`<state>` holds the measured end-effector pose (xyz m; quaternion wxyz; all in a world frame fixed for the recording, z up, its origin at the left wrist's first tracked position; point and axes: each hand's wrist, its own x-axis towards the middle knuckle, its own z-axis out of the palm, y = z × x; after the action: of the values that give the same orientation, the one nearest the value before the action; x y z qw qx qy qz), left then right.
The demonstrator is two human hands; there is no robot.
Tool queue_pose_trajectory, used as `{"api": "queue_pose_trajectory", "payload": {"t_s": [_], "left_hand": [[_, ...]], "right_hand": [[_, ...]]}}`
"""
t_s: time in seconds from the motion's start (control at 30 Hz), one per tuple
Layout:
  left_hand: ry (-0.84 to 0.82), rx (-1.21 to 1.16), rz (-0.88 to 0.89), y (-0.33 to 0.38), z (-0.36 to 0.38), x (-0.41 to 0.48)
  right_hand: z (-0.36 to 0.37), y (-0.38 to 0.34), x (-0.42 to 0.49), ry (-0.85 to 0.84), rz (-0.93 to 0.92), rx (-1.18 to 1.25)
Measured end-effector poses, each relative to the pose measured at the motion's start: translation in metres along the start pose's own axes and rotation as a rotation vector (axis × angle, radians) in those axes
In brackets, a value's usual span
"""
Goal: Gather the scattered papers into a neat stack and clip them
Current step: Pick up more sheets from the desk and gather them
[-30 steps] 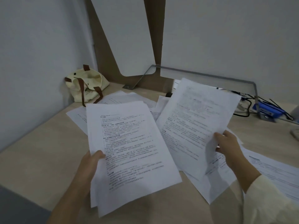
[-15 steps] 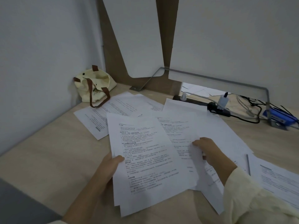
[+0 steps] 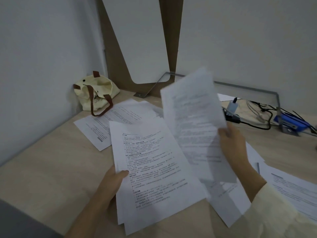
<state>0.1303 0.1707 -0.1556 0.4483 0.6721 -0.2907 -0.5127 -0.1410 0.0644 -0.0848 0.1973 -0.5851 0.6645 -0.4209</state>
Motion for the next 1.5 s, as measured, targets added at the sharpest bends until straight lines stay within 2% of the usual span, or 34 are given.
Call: {"api": "queue_pose_trajectory", "payload": {"t_s": [0.07,0.17,0.3,0.33,0.47,0.63,0.7,0.83,0.93,1.03,1.13,1.23,1.37,1.5], "left_hand": [[-0.003,-0.004,0.004,0.001,0.001,-0.002],[-0.006,0.009,0.0,0.001,0.001,-0.004],[-0.053,-0.014,0.024,0.004,0.003,-0.009],[-0.07,-0.022,0.023,0.004,0.004,-0.011],[-0.132,-0.105,0.004,0.005,0.013,-0.015],[-0.164,-0.375,-0.101,0.018,0.026,-0.019],[-0.182,-0.321,-0.089,0.014,0.026,-0.017],[-0.101,-0.078,0.049,-0.001,0.028,-0.016],[-0.02,0.02,0.116,-0.006,0.028,-0.015],[0.048,0.063,0.158,-0.01,0.022,-0.013],[0.083,0.059,0.179,-0.01,0.012,-0.014],[0.11,0.041,0.184,-0.01,0.0,-0.014],[0.153,-0.011,0.173,-0.012,-0.009,-0.009],[0.171,-0.061,0.16,-0.014,-0.012,-0.005]], "right_hand": [[-0.022,-0.014,0.0,0.127,-0.05,0.189],[-0.052,-0.021,0.004,0.205,-0.037,0.426],[-0.068,-0.007,0.013,0.086,0.184,0.697],[-0.066,-0.002,0.014,0.018,0.246,0.683],[-0.038,0.017,-0.005,-0.299,0.372,0.362],[-0.002,0.023,-0.04,-0.523,0.339,0.174],[0.016,0.031,-0.045,-0.554,0.299,0.093],[0.044,0.041,-0.059,-0.676,0.207,-0.021],[0.05,0.043,-0.062,-0.647,0.144,-0.035],[0.043,0.048,-0.054,-0.503,0.075,-0.097],[0.025,0.059,-0.042,-0.397,-0.099,-0.399],[0.006,0.071,-0.032,-0.491,-0.152,-0.585],[-0.005,0.082,-0.024,-0.651,-0.132,-0.667],[-0.009,0.081,-0.023,-0.562,-0.371,-0.832]]}}
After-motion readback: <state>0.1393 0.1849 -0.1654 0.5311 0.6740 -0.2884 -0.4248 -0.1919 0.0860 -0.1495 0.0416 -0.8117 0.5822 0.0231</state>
